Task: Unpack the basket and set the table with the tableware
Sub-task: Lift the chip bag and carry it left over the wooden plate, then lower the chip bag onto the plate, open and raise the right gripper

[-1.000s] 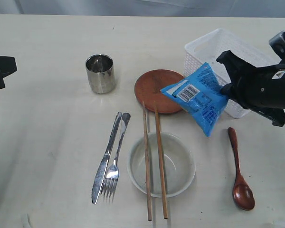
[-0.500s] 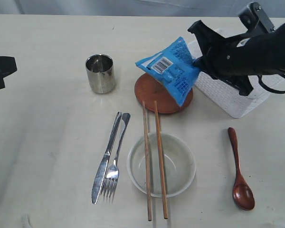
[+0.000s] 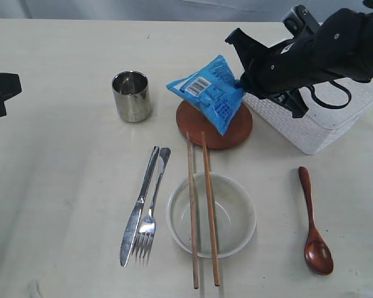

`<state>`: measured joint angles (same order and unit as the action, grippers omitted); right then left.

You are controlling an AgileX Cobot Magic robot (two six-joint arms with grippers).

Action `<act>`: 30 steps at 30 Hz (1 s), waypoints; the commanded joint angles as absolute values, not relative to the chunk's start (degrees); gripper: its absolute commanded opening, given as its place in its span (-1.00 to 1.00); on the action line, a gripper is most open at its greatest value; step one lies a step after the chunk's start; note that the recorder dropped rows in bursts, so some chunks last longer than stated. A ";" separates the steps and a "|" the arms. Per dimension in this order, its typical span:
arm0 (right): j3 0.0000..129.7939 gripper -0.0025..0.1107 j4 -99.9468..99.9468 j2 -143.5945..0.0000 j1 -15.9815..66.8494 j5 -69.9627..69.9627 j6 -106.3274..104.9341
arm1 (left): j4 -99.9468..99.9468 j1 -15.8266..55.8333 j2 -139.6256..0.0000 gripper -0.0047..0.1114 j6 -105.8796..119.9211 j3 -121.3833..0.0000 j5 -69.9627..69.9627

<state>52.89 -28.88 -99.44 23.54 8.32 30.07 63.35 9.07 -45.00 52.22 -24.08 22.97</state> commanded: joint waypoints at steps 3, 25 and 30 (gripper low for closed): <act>53.27 -0.96 -28.64 -101.79 23.61 8.25 29.07 | 63.45 9.49 -44.76 -0.92 52.46 -23.88 22.55; 53.27 -0.96 -28.64 -105.69 23.61 7.13 29.07 | 63.45 9.49 -44.76 -0.92 52.58 -23.88 22.55; 53.27 -0.80 -28.64 -105.69 23.61 6.91 29.07 | 63.45 9.49 -44.76 -0.92 52.58 -23.88 22.55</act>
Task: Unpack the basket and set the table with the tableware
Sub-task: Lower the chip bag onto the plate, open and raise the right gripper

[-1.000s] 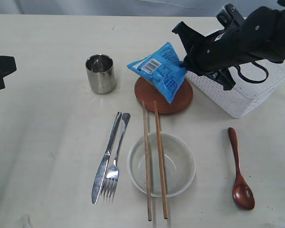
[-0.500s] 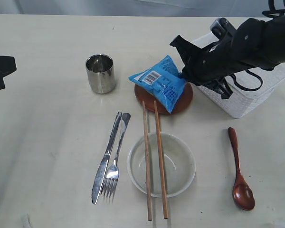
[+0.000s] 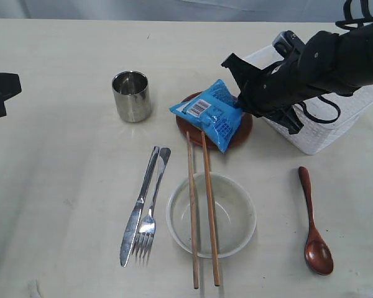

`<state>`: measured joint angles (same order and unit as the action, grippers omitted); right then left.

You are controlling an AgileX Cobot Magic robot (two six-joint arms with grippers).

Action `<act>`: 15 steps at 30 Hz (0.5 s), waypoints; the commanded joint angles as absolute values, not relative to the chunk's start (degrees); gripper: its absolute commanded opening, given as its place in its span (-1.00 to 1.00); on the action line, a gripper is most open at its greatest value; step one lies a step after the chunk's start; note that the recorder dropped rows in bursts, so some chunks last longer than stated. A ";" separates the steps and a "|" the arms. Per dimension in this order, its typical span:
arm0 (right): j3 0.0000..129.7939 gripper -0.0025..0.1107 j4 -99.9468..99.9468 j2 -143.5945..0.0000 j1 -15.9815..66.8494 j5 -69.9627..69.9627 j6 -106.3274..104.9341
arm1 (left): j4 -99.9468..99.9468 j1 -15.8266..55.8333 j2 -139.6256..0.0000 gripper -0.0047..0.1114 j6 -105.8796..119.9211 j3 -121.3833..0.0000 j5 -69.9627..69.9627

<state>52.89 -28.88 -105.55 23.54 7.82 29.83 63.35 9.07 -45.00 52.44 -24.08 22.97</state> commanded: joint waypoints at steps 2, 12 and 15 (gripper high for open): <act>53.27 -0.59 -28.64 -105.69 23.61 6.91 29.07 | 63.45 9.49 -44.76 -0.92 52.58 -23.88 22.55; 53.27 -0.16 -28.64 -104.83 23.61 7.58 29.07 | 63.45 9.49 -44.76 -0.92 52.58 -23.88 22.55; 53.27 -0.16 -28.64 -102.98 23.61 8.86 29.07 | 63.45 9.49 -44.76 -0.92 52.58 -23.88 22.55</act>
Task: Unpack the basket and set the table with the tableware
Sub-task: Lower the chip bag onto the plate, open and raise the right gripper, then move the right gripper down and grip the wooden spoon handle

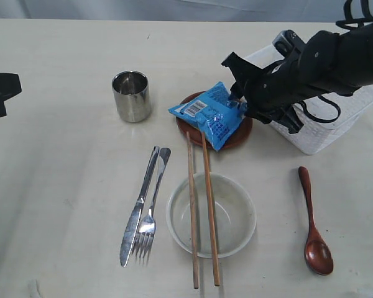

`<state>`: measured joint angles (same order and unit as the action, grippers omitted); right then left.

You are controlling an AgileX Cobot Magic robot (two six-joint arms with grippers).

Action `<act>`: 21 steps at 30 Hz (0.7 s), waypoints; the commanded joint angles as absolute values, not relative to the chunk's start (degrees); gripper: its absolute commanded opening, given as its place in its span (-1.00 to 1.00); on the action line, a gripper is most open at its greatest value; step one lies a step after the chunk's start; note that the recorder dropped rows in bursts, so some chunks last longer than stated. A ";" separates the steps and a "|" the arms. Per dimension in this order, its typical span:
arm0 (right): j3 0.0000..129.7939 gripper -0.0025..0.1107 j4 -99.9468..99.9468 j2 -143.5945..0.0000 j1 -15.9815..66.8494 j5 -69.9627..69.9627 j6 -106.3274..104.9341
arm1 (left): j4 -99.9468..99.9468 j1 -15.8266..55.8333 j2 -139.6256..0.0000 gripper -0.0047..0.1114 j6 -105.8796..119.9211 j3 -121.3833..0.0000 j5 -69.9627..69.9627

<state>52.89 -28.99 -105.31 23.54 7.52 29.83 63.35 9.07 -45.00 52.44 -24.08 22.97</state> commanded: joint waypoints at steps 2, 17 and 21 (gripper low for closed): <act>53.27 -0.16 -28.16 -101.43 23.61 10.24 28.52 | 63.64 9.49 -44.76 -0.92 52.57 -23.88 22.55; 48.48 -0.17 -4.87 -74.43 23.48 31.89 14.33 | 63.59 9.99 -44.76 -0.92 52.01 -23.88 22.70; 45.19 -0.23 4.29 -65.73 23.48 44.30 14.10 | 63.59 12.33 -44.76 -0.92 52.01 -23.88 22.37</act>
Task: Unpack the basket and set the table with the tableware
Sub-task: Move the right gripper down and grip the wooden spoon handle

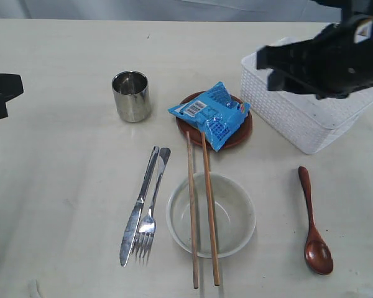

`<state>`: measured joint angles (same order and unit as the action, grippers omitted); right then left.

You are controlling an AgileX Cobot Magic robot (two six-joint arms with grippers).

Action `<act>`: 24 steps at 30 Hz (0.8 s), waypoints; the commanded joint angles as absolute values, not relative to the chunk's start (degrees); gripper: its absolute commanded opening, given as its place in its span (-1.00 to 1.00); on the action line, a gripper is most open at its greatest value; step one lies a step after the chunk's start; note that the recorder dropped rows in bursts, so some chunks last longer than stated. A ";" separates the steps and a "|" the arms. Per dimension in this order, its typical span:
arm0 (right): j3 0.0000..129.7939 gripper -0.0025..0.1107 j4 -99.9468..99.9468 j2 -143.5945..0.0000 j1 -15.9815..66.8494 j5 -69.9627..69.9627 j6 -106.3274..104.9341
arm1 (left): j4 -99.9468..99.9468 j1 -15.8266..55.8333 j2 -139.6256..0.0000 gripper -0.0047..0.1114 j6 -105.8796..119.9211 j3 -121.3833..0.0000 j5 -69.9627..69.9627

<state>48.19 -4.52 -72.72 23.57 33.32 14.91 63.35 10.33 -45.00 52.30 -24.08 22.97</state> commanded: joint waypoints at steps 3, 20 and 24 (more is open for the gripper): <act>40.98 -0.23 4.71 -63.30 23.48 47.47 14.10 | 63.69 12.88 -44.76 -0.92 52.01 -23.88 22.12; 26.55 -0.23 4.12 -86.68 23.48 25.68 20.28 | 63.84 15.07 -44.76 -0.92 52.01 -23.88 22.57; 26.55 -0.26 3.95 -89.73 23.48 24.46 21.23 | 63.74 15.07 -44.76 -0.92 52.01 -23.88 22.58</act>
<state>26.65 3.73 -88.90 23.57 25.28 20.52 63.35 14.77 -45.00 52.20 -24.08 22.53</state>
